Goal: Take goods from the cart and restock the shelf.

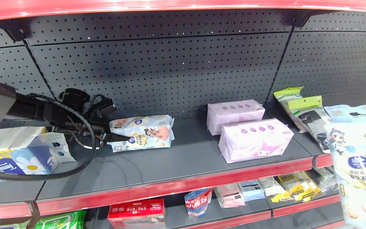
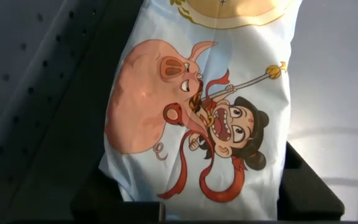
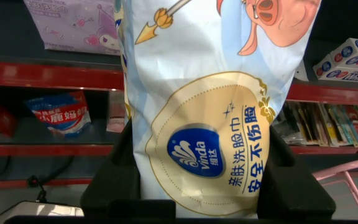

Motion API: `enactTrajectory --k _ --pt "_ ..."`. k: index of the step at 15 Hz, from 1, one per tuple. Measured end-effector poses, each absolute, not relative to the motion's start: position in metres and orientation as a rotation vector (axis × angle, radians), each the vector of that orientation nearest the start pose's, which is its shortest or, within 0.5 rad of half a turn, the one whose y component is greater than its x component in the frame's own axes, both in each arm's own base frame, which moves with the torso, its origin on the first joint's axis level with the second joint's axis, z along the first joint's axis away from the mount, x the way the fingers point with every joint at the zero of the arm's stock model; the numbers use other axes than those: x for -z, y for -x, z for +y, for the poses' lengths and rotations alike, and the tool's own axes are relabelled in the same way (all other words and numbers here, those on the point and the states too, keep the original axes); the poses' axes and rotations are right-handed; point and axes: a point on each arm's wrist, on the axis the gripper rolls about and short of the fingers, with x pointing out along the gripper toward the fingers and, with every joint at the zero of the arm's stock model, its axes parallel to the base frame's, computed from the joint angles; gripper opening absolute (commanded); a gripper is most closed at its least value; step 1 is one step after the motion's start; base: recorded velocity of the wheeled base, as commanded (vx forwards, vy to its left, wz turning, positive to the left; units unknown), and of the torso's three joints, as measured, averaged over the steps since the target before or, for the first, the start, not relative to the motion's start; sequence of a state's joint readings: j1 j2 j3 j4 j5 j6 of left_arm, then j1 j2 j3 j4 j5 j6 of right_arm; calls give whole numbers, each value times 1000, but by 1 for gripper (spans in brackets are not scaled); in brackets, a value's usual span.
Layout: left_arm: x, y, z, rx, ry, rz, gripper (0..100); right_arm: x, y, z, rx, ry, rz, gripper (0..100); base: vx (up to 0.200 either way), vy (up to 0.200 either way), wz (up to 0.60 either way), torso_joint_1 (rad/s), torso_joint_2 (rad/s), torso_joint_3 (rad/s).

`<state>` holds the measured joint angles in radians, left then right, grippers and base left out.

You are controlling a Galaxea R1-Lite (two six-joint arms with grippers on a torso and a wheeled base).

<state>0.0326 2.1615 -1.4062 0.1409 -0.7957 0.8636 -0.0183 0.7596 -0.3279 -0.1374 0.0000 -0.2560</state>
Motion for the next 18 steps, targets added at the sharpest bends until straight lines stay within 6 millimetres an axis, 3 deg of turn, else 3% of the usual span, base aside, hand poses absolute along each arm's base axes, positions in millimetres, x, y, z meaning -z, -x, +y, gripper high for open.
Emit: enactTrajectory --k 10,18 --pt "-129 -354 9 983 -377 465 0 -172 -71 -1 -22 251 297 0 0 0 0 0 0 0" --pt "-110 -323 8 997 -336 432 0 -172 -71 -1 -24 249 299 0 0 0 0 0 0 0"
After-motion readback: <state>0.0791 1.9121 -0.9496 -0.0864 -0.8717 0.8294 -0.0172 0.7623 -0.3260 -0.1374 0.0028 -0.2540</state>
